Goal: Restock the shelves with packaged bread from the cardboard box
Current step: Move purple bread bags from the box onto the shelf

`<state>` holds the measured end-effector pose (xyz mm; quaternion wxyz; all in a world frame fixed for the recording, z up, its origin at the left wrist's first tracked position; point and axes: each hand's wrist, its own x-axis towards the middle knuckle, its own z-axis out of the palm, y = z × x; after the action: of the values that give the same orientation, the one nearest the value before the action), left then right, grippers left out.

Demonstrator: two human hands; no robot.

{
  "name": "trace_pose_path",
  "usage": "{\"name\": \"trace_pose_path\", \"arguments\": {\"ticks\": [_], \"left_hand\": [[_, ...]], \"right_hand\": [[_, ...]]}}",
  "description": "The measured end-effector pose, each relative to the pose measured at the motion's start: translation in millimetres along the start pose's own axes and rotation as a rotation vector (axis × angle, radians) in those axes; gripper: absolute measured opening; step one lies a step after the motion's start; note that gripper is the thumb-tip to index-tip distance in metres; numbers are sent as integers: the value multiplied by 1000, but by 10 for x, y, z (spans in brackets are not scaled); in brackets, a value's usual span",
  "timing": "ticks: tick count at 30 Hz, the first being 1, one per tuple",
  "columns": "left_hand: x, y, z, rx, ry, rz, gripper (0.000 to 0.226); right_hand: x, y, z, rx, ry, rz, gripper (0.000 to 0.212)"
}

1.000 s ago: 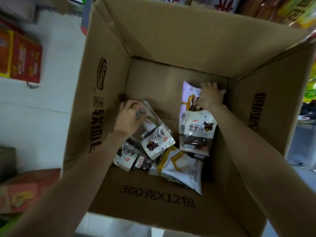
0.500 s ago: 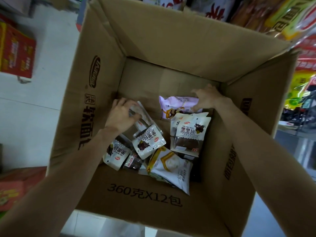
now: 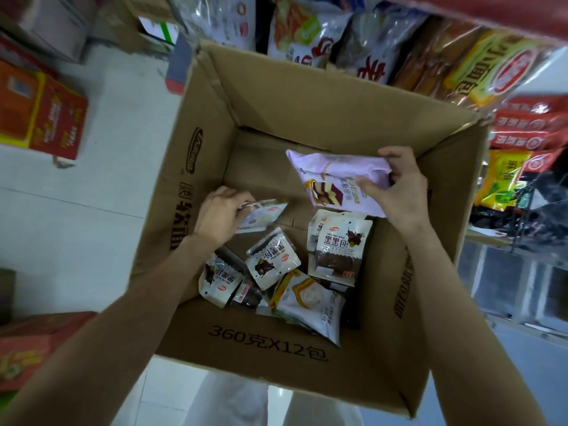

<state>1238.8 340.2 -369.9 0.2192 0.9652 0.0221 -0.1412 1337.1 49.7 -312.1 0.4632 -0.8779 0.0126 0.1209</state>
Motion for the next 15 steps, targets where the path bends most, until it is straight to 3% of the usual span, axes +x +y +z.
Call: {"name": "trace_pose_path", "arguments": {"ticks": [5,9,15], "left_hand": [[-113,350,-544,-209,114,-68,18],[-229,682,-1028,-376,243,-56,17],[-323,1117,-1706,-656,349,-11,30]], "right_hand": [[-427,-607,-477,96,245,-51,42],[-601,-1158,-964,86,351,-131,52],[-615,-2143,-1739,-186,425,-404,49]]}}
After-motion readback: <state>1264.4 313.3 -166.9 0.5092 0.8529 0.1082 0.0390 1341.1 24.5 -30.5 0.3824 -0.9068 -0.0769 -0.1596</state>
